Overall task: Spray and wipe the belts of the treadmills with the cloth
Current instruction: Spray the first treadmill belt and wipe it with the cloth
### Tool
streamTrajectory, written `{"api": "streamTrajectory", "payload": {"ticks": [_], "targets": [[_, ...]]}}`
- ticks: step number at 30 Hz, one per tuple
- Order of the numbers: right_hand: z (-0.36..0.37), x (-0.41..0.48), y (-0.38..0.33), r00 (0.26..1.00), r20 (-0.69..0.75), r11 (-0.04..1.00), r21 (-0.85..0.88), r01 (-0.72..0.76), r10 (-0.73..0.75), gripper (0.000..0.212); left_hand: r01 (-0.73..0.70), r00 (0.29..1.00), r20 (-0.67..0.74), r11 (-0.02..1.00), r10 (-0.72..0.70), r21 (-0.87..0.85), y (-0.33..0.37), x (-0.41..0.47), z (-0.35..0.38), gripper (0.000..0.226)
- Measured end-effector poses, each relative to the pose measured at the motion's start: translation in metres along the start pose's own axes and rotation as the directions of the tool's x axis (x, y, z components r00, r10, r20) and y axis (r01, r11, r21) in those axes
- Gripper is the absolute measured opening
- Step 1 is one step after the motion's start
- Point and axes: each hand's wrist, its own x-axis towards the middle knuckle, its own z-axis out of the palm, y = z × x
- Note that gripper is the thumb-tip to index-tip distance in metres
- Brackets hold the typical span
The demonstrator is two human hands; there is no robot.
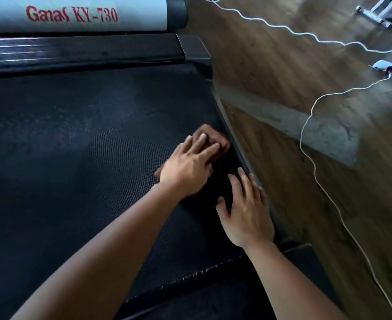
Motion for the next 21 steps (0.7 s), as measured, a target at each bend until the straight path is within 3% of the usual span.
{"api": "streamTrajectory", "payload": {"ticks": [4,9,12,17,21], "targets": [[0.001,0.0,0.0,1.0,-0.006,1.0,-0.002,0.007,-0.007,0.064,-0.076,0.997,0.01,0.997,0.076,0.015,-0.027,-0.002,-0.008,0.059],[0.005,-0.001,0.0,1.0,-0.029,1.0,-0.014,-0.002,0.002,0.064,0.145,0.987,-0.069,0.989,-0.145,-0.006,-0.075,0.051,-0.031,0.057],[0.005,-0.001,0.0,0.999,-0.045,1.0,-0.019,-0.005,0.004,0.063,0.168,0.985,-0.043,0.986,-0.168,-0.003,-0.064,0.081,-0.027,0.057],[0.005,-0.002,-0.002,0.998,-0.059,1.0,-0.019,-0.015,0.014,0.062,-0.045,0.998,0.052,0.999,0.044,0.015,-0.017,0.08,-0.017,0.06],[0.003,-0.001,-0.002,0.998,-0.055,1.0,-0.008,-0.016,0.015,0.062,-0.261,0.96,0.103,0.965,0.261,-0.009,0.009,0.042,-0.003,0.056]]}}
